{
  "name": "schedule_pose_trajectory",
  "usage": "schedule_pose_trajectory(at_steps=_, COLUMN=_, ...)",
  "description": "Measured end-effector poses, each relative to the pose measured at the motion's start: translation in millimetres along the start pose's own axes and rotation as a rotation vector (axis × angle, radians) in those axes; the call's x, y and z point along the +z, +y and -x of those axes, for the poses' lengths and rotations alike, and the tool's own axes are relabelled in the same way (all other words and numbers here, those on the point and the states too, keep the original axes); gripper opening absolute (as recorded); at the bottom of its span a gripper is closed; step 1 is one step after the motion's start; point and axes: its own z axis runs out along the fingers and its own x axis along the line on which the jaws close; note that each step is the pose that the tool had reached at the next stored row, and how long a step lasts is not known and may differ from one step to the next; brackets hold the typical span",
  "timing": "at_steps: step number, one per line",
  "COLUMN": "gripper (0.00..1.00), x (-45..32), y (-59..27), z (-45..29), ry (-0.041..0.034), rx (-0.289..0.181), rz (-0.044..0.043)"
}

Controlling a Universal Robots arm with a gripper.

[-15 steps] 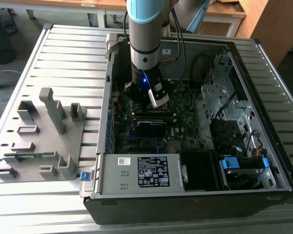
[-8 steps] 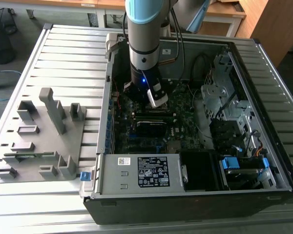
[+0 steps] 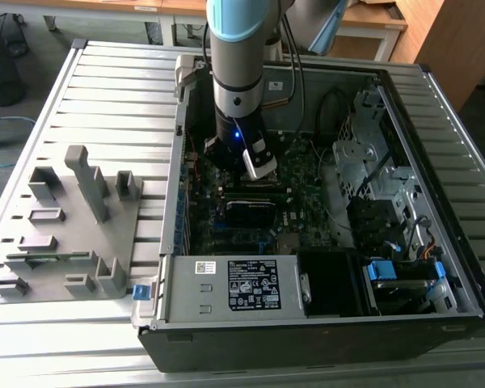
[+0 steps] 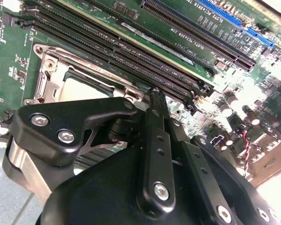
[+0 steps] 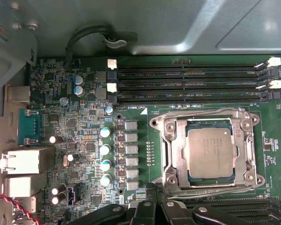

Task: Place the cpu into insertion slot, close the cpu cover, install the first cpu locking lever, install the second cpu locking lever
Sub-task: 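Install the second cpu locking lever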

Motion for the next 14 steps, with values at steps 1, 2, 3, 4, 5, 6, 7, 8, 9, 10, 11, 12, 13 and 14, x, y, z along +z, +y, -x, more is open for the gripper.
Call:
schedule_pose_trajectory(at_steps=1, gripper=0.11, x=0.0, y=0.0, z=-0.1, ry=0.0000, rx=0.000, rz=-0.0001)
schedule_pose_trajectory(at_steps=2, gripper=0.11, x=0.1, y=0.0, z=-0.2, ry=0.0000, rx=0.000, rz=0.0000)
schedule_pose_trajectory(at_steps=3, gripper=0.11, x=0.2, y=0.0, z=-0.3, ry=0.0000, rx=0.000, rz=0.0001)
schedule_pose_trajectory(at_steps=4, gripper=0.11, x=0.3, y=0.1, z=-0.4, ry=-0.0001, rx=0.000, rz=0.0003)
schedule_pose_trajectory(at_steps=5, gripper=0.11, x=1.5, y=0.7, z=-0.2, ry=-0.0016, rx=0.000, rz=0.0033)
schedule_pose_trajectory(at_steps=6, gripper=0.11, x=1.1, y=0.8, z=-0.3, ry=-0.0013, rx=0.000, rz=0.0022)
schedule_pose_trajectory(at_steps=7, gripper=0.11, x=0.6, y=0.8, z=-0.3, ry=-0.0006, rx=0.000, rz=0.0009)
schedule_pose_trajectory(at_steps=8, gripper=0.11, x=0.3, y=0.8, z=-0.4, ry=-0.0002, rx=0.000, rz=0.0002)
schedule_pose_trajectory(at_steps=9, gripper=0.11, x=0.4, y=0.8, z=-0.4, ry=-0.0002, rx=0.000, rz=0.0005)
schedule_pose_trajectory(at_steps=10, gripper=0.11, x=0.3, y=0.8, z=-0.4, ry=-0.0002, rx=0.000, rz=0.0003)
schedule_pose_trajectory(at_steps=11, gripper=0.11, x=0.3, y=0.8, z=-0.4, ry=-0.0002, rx=0.000, rz=0.0003)
schedule_pose_trajectory(at_steps=12, gripper=0.11, x=-0.1, y=0.8, z=-0.4, ry=-0.0001, rx=0.000, rz=0.0001)
schedule_pose_trajectory(at_steps=13, gripper=0.11, x=-1.3, y=1.0, z=-0.3, ry=-0.0003, rx=0.001, rz=0.0006)
schedule_pose_trajectory(at_steps=14, gripper=0.11, x=-3.5, y=1.3, z=-0.2, ry=-0.0005, rx=0.001, rz=0.0009)
